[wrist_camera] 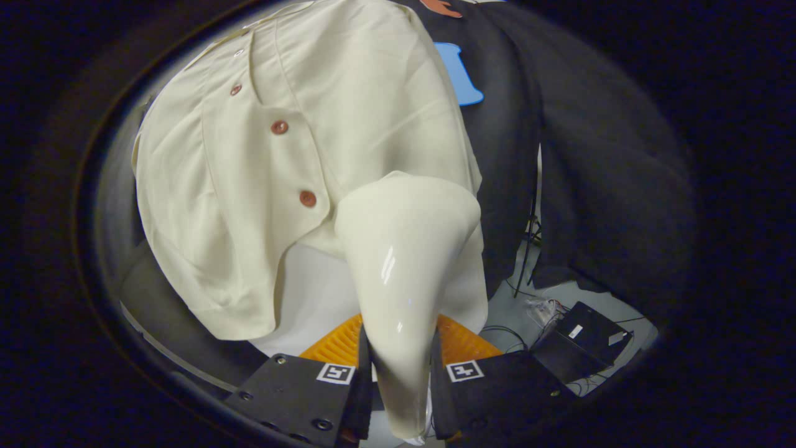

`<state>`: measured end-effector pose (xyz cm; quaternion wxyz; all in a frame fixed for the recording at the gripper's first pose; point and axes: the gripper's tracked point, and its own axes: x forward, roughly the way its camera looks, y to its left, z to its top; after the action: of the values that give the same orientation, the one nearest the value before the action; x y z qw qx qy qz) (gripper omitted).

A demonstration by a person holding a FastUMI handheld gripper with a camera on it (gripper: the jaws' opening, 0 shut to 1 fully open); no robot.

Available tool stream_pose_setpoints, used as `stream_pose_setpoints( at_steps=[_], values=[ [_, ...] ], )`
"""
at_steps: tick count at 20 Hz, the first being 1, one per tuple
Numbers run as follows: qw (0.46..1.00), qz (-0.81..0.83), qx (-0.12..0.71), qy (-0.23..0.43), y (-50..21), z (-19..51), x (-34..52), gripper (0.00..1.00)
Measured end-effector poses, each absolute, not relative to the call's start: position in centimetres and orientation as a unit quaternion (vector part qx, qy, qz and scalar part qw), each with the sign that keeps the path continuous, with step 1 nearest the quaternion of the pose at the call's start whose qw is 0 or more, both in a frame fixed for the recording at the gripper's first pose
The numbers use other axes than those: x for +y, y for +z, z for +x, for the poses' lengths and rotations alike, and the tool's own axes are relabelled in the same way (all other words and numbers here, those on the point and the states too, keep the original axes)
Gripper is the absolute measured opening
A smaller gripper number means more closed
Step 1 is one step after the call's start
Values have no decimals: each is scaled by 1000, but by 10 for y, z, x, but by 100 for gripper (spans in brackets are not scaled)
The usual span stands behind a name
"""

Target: Iron the clothes twice with a garment steamer, once on the left side and once on the right side.

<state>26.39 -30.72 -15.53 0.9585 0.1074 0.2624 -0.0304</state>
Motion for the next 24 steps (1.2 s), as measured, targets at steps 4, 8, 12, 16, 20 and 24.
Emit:
stream_pose_setpoints(
  at_steps=[4,8,12,16,20,24],
  values=[
    [954,128,269,-44,-177,246,-299,39],
    [955,126,262,-60,-166,220,-286,39],
    [961,112,243,-67,-127,196,-262,39],
    [968,97,223,-58,-71,177,-226,39],
    [979,72,188,-40,-1,168,-184,39],
    [991,58,123,-9,72,171,-129,39]
  ],
)
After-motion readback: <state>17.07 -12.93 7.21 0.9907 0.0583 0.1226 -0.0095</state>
